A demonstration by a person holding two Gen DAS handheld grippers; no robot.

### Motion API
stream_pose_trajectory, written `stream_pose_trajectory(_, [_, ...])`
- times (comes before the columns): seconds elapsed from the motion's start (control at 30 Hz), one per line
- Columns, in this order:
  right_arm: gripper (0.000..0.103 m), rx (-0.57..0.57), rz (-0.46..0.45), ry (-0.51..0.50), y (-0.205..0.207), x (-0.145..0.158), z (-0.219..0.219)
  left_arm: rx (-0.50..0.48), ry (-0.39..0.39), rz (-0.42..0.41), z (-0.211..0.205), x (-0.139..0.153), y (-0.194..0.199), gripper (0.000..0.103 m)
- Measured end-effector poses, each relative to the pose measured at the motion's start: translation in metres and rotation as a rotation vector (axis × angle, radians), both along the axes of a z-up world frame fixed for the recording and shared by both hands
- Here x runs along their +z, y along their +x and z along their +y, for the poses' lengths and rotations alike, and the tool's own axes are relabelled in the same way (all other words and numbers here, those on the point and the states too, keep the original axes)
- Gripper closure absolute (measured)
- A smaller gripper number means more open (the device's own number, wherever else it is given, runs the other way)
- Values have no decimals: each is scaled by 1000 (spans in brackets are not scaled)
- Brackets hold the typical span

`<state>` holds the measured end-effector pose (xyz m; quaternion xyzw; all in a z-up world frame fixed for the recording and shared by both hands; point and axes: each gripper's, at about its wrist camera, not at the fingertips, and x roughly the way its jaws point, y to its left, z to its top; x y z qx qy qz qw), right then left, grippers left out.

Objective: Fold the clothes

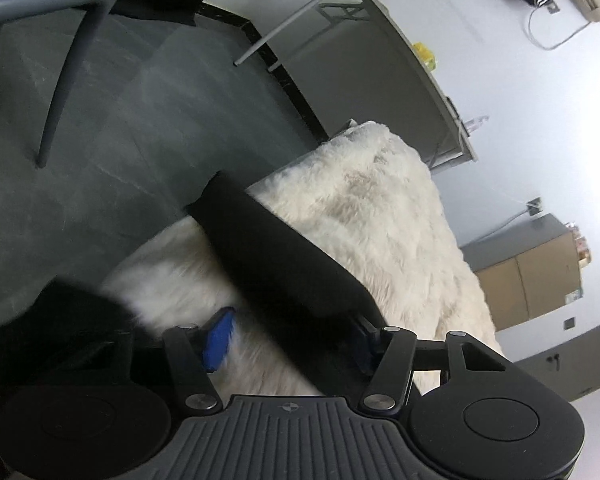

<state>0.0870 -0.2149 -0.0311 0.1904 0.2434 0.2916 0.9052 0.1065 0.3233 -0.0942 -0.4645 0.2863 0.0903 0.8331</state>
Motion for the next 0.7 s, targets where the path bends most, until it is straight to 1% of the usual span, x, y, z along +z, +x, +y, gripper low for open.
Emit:
stream_pose_trajectory(0.03, [41, 1, -2, 17, 2, -1, -2, -5, 2, -27, 1, 11, 2, 94])
stream_pose_trajectory(0.1, [40, 4, -7, 52, 5, -2, -6, -3, 1, -94, 2, 26, 0, 94])
stream_pose_trajectory(0.13, [39, 6, -9, 69, 7, -3, -8, -4, -6, -143, 3, 34, -4, 93])
stream_pose_trajectory(0.2, [39, 2, -16, 98, 9, -2, -13, -21, 3, -105, 7, 34, -5, 93])
stream_pose_trajectory(0.23, [39, -2, -16, 109, 9, -1, -15, -9, 1, -52, 10, 27, -7, 93])
stream_pose_trajectory(0.27, [39, -6, -15, 119, 10, -1, -17, 4, -44, -6, 14, 13, -11, 93])
stream_pose_trajectory(0.3, [39, -9, -13, 127, 10, -1, -18, 2, -84, -12, 17, 6, -14, 92])
stream_pose_trajectory(0.33, [39, -11, -10, 133, 10, -1, -19, -25, -188, -72, 20, -9, -17, 77])
stream_pose_trajectory(0.37, [39, -13, -6, 139, 10, -1, -20, -32, -215, -87, 20, -14, -17, 49])
stream_pose_trajectory(0.4, [38, -15, -3, 145, 10, -2, -21, -30, -240, -104, 21, -18, -17, 42])
stream_pose_trajectory(0.43, [38, -16, -1, 145, 10, -2, -22, 17, -254, -130, 21, -24, -18, 42])
stream_pose_trajectory(0.47, [38, -18, 1, 141, 10, -2, -22, 29, -252, -131, 20, -24, -17, 59])
stream_pose_trajectory(0.5, [38, -19, 3, 136, 9, -3, -22, 50, -250, -132, 17, -24, -15, 73])
stream_pose_trajectory(0.53, [38, -20, 4, 132, 9, -3, -21, 60, -247, -132, 14, -21, -12, 98])
stream_pose_trajectory(0.6, [38, -19, 5, 123, 10, -4, -19, 31, -205, -150, 10, -8, -7, 98])
stream_pose_trajectory(0.67, [38, -18, 6, 114, 10, -4, -17, -75, -55, -247, -2, 38, 0, 98])
stream_pose_trajectory(0.7, [38, -18, 6, 109, 10, -4, -16, -104, -31, -288, -3, 54, 3, 98])
